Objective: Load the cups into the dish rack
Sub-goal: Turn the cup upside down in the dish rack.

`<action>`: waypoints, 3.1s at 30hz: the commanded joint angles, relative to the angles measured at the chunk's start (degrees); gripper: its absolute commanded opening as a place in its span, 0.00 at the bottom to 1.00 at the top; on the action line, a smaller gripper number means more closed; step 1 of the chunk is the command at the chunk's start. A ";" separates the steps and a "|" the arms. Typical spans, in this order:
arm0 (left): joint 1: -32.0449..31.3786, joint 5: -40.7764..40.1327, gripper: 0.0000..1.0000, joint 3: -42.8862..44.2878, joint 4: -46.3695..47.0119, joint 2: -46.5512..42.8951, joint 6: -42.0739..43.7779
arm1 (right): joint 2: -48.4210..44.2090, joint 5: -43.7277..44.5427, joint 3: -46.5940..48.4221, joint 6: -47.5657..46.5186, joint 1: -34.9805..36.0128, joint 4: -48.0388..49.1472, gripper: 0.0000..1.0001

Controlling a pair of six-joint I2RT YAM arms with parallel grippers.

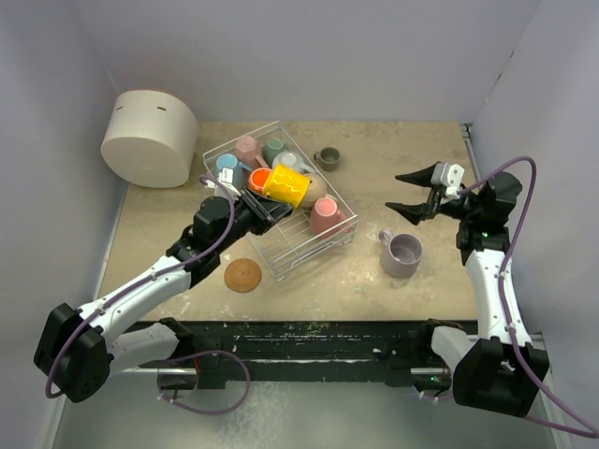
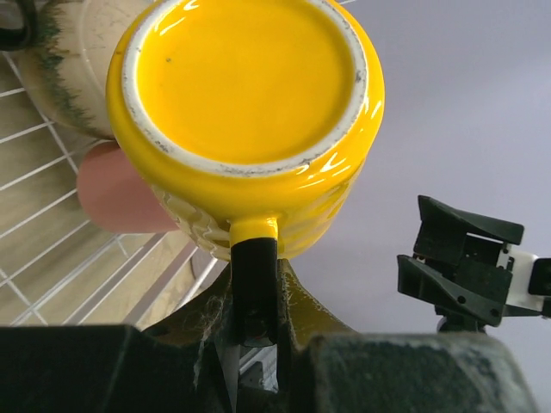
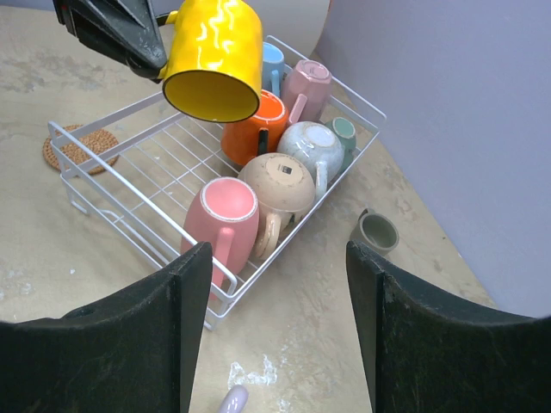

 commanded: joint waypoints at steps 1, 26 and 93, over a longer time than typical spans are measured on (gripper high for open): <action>0.69 -1.97 0.00 0.92 0.90 -3.24 4.92 | 0.03 -0.18 1.50 -0.68 0.06 0.37 0.66; 0.30 -17.57 0.00 10.52 -22.32 0.86 22.78 | 0.39 0.08 1.37 -0.82 -0.03 0.57 0.66; -19.29 -49.61 0.22 36.92 -44.00 38.66 7.63 | 0.39 0.07 1.60 -1.41 -0.03 -0.20 0.66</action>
